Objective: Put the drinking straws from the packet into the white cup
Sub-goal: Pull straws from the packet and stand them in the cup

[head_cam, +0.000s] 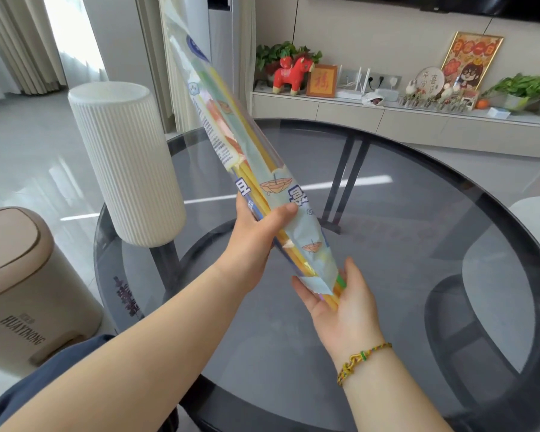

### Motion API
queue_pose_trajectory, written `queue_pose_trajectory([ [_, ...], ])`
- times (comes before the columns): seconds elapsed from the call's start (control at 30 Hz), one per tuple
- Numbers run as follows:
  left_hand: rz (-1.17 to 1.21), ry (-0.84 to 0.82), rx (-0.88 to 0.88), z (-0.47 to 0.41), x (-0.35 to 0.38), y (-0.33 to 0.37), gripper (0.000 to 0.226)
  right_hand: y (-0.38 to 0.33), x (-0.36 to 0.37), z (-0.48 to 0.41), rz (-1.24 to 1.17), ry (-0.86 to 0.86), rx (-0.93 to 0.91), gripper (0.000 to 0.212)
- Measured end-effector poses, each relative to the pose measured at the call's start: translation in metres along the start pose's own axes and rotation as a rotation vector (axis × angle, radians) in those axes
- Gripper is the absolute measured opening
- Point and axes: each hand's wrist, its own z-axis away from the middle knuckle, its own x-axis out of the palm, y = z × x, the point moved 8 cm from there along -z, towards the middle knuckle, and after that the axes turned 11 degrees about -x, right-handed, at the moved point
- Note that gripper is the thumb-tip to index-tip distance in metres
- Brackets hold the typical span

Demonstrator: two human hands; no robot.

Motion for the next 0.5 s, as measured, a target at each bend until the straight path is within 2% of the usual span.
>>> queue_pose_trajectory([
  [0.17,0.007,-0.112,-0.158,-0.004,-0.003,-0.016,0.026,-0.009,-0.003,-0.003,0.306,-0.011,-0.13,0.028],
  [0.3,0.021,-0.082,-0.303,0.001,-0.013,-0.037,0.02,-0.021,-0.006,-0.006,0.515,-0.003,-0.259,0.012],
  [0.4,0.042,-0.06,-0.357,0.009,-0.02,-0.047,0.016,-0.026,0.0,-0.004,0.698,-0.058,-0.343,0.032],
  [0.5,0.125,-0.027,-0.383,0.012,-0.029,-0.047,0.015,-0.022,0.006,0.0,0.779,-0.138,-0.338,0.045],
])
